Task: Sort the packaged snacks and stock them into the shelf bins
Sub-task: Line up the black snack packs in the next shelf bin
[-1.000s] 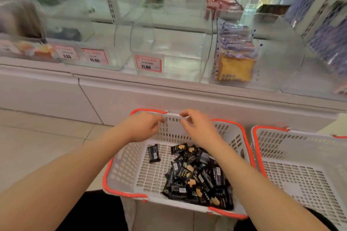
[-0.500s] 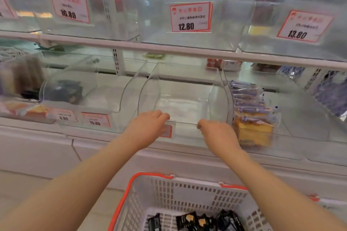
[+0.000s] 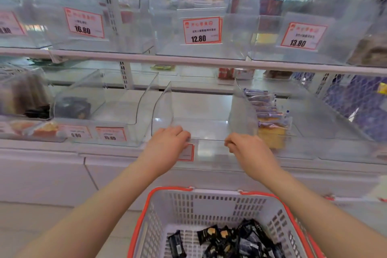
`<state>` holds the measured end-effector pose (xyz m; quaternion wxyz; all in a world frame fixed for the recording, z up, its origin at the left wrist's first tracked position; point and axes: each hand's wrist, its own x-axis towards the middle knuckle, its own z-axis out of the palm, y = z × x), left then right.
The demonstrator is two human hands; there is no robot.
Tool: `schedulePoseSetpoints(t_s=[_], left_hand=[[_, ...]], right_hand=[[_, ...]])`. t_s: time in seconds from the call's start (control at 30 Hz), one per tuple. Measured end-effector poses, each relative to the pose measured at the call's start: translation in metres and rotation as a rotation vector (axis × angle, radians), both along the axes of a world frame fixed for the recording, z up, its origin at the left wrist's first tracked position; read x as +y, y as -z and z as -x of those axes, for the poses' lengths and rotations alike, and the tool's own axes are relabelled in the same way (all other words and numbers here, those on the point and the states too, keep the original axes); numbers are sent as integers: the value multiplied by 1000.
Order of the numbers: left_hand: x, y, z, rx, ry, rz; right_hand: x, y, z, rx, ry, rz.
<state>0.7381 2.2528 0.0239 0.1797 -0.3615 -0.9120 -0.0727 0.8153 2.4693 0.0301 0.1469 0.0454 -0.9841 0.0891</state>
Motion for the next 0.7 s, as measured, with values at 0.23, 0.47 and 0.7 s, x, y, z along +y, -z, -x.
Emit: schedulePoseSetpoints(t_s=[0.23,0.47,0.7], left_hand=[[-7,-5,-41,-27,-141,58],[21,7,-105,67,216,12],[51,116,-119,-548,143,442]], right_hand=[[-23,10,-31,39,21,11],[-27,31,-69,529,-79,-5],[33,148,-109,-401,111,149]])
